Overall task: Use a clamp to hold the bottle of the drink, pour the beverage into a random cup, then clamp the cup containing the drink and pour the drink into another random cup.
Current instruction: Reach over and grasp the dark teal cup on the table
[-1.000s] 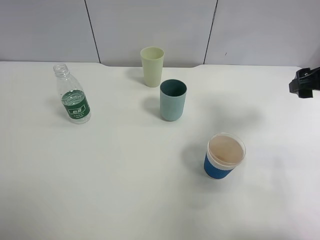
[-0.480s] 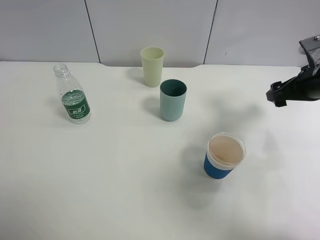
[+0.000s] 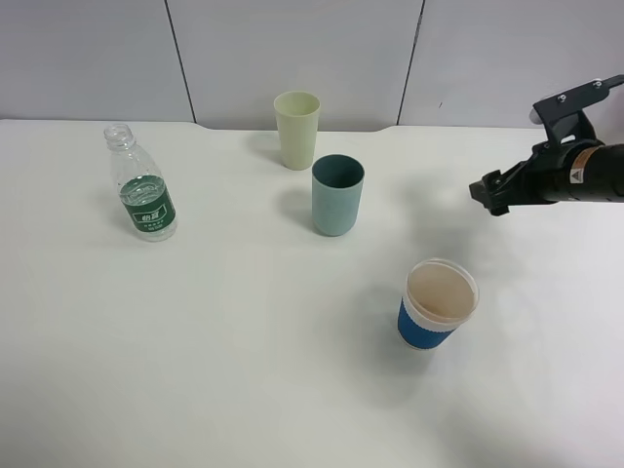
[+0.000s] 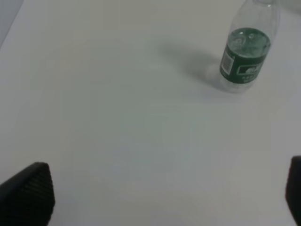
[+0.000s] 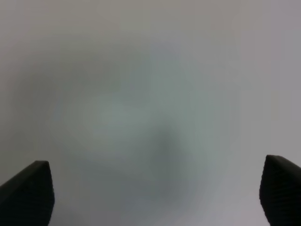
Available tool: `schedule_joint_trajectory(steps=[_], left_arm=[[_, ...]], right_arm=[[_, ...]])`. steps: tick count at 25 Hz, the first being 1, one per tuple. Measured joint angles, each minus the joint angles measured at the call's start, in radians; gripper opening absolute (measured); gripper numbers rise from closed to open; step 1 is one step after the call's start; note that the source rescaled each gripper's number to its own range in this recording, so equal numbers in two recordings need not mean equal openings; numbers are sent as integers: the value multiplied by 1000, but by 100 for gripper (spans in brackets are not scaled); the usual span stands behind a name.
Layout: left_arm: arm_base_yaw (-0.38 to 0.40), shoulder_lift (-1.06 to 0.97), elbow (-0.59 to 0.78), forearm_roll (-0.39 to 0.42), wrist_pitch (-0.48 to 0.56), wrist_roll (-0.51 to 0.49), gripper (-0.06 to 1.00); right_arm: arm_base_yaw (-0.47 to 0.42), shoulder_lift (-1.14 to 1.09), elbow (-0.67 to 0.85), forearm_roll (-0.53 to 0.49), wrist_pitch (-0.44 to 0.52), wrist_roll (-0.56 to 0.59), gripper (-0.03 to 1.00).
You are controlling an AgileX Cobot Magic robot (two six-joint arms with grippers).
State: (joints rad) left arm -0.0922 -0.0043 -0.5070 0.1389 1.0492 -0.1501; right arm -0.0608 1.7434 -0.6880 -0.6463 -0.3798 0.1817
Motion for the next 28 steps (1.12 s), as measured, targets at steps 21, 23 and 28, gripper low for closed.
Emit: schedule_joint_trajectory(steps=[21,23,28], left_arm=[[0,0,0,0,0,0,100],[0,0,0,0,0,0,100],[0,0,0,0,1,0,100]], right_arm=[[0,183,-126,-536,-317,328,79],[0,184,-126,-536,-342,341,79],[0,185,-128,-570,-386,350,79]])
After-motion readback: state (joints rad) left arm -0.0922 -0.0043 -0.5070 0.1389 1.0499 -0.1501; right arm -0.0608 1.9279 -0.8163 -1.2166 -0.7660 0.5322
